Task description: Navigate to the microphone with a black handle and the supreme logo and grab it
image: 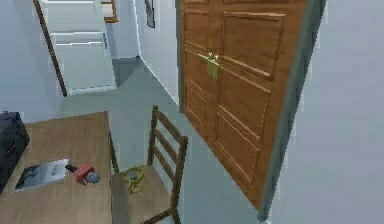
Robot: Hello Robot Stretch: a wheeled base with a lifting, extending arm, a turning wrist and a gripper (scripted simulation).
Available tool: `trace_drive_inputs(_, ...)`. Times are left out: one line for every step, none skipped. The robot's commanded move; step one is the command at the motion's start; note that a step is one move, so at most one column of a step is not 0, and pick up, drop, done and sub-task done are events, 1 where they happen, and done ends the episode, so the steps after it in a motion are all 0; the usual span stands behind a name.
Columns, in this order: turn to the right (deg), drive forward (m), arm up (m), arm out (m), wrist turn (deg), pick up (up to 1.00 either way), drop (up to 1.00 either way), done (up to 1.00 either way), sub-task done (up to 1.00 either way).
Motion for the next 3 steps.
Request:
trace_drive_inputs(0.0, 0.5, 0.0, 0.0, 0.0, 0.0, 0.0, 0.0, 0.0)
trace_drive_inputs(-45.0, 0.0, 0.0, 0.0, 0.0, 0.0, 0.0, 0.0, 0.0)
trace_drive_inputs(-45.0, 0.0, 0.0, 0.0, 0.0, 0.0, 0.0, 0.0, 0.0)
